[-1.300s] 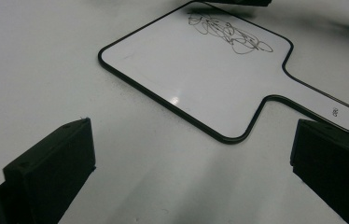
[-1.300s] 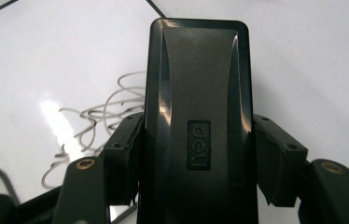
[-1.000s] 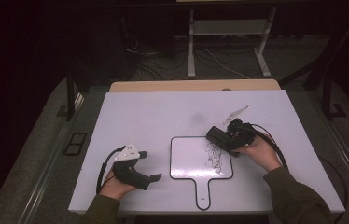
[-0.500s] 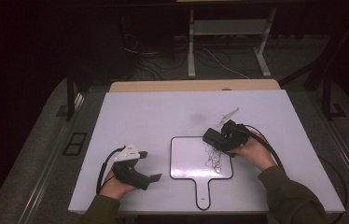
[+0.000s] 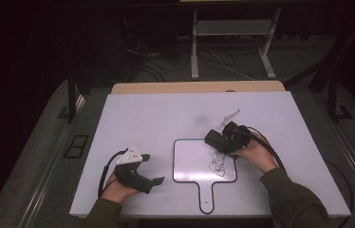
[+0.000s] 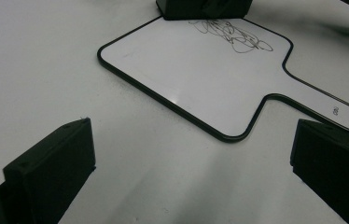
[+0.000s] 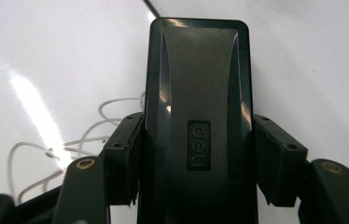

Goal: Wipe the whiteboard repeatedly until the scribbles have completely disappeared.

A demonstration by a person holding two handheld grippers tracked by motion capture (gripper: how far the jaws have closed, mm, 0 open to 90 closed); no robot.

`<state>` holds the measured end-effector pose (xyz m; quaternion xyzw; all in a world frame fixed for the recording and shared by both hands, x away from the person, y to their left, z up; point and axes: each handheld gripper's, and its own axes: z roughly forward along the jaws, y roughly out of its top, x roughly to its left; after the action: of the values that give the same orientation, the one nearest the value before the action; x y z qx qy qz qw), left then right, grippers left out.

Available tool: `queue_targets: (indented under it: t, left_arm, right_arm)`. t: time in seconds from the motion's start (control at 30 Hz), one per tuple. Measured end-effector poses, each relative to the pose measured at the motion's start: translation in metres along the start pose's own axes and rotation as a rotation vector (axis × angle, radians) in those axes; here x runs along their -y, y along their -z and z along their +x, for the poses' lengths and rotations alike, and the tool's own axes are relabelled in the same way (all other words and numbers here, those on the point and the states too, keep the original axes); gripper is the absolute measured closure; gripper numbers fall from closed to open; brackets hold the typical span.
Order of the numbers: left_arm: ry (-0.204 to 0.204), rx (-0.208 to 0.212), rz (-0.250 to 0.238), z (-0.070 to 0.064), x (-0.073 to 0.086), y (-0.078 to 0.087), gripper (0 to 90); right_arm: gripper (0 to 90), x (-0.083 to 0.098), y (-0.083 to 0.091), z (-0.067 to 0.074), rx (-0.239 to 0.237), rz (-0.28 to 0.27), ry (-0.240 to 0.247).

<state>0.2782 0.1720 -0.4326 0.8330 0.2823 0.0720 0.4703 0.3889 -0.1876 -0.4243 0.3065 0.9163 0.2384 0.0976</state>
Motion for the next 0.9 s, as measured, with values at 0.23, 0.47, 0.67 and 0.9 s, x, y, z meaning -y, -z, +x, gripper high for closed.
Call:
queue_targets:
  t: [0.23, 0.47, 0.67, 0.9]
  left_arm:
    - [0.001, 0.001, -0.002, 0.0, 0.0, 0.001, 0.0]
    - [-0.001, 0.001, 0.0, 0.0, 0.0, 0.0, 0.0]
    - [-0.002, 0.002, 0.001, -0.001, 0.0, -0.001, 0.0]
    - [-0.001, 0.002, 0.0, -0.001, 0.0, 0.0, 0.0]
  right_arm:
    - [38.9, 0.003, 0.001, -0.007, 0.026, 0.0, -0.021]
    - [38.9, 0.002, 0.002, -0.002, 0.042, 0.017, 0.007]
    - [38.9, -0.001, 0.001, 0.007, 0.024, 0.016, 0.042]
    - [38.9, -0.005, -0.001, 0.009, 0.03, 0.018, 0.052]
